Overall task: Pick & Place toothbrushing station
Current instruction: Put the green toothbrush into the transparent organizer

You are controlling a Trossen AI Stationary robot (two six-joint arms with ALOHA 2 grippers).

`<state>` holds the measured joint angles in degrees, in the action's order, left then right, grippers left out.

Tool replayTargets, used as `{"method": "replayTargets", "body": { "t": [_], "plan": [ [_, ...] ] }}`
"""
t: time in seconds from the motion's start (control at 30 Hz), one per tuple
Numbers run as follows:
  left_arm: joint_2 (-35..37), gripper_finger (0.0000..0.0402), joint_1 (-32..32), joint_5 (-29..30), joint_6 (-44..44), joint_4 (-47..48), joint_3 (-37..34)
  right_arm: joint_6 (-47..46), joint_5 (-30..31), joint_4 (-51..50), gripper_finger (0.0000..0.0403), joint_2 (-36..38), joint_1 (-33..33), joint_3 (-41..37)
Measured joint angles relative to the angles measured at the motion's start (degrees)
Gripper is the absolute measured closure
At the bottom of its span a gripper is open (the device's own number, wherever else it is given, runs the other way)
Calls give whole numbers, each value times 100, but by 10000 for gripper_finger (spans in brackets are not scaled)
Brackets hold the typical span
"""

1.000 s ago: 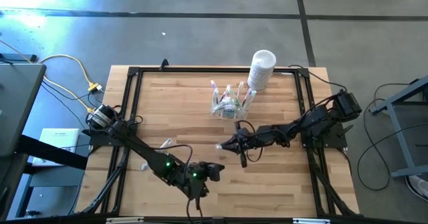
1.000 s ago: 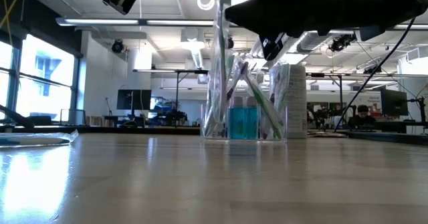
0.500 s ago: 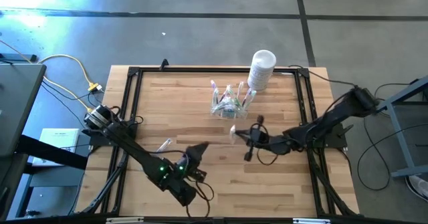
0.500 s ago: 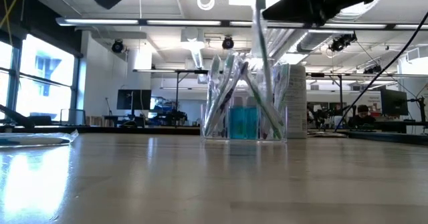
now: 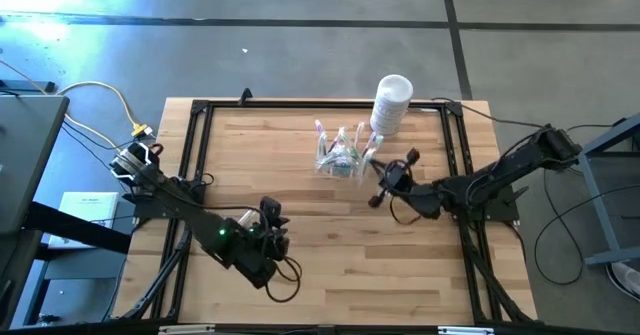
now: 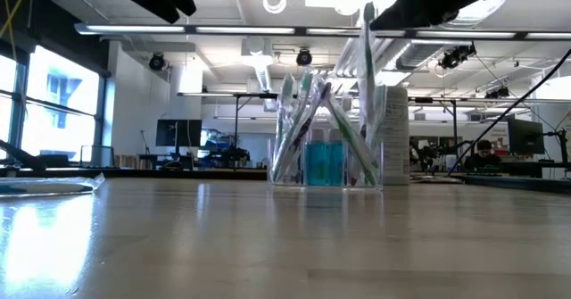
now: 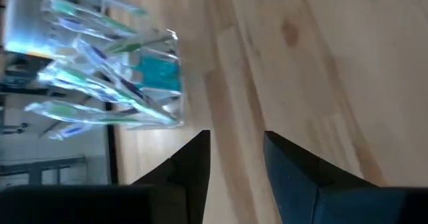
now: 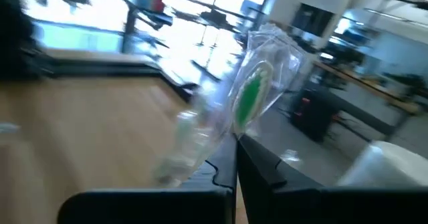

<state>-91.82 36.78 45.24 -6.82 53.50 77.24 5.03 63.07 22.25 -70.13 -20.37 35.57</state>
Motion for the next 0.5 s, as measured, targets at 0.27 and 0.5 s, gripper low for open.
{"method": "replayTargets", "body": {
  "t": [0.27,0.5],
  "plan": [
    [-2,270,39,-673,-160,-214,-426,-569,69,-885,401,144,740,-2],
    [-3,270,34,-724,-148,-657,-898,-641,-324,-850,401,33,1156,-2]
  ]
}}
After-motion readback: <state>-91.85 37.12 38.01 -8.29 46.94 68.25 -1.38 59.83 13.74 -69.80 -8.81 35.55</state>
